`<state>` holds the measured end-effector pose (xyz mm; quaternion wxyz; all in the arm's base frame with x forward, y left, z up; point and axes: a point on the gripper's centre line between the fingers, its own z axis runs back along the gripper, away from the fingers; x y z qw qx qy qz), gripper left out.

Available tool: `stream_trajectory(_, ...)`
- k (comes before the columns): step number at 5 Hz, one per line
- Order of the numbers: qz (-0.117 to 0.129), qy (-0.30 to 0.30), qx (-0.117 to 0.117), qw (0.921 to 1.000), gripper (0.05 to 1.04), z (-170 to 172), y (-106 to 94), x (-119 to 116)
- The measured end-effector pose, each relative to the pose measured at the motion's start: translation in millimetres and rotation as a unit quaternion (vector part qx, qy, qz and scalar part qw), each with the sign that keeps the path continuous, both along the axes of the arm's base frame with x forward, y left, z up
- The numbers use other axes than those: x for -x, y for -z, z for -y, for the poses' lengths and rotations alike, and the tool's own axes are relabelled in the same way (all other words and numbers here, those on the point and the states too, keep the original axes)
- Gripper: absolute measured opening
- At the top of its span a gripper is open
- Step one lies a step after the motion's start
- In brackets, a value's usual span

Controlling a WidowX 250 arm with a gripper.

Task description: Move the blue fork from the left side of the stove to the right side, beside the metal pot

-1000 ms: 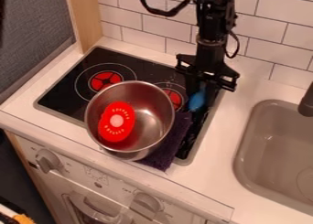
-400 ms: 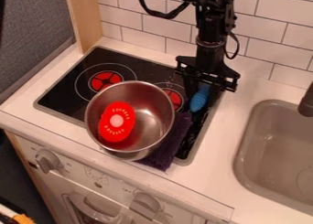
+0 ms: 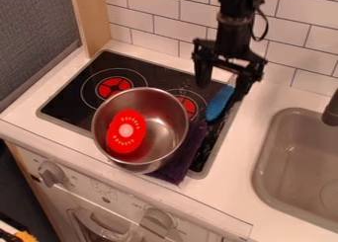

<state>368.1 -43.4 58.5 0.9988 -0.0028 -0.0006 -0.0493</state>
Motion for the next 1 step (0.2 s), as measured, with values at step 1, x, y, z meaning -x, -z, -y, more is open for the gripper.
stream_trajectory(1,0.007,-0.001,0.003,1.0,1.001,-1.2,-13.4,11.2)
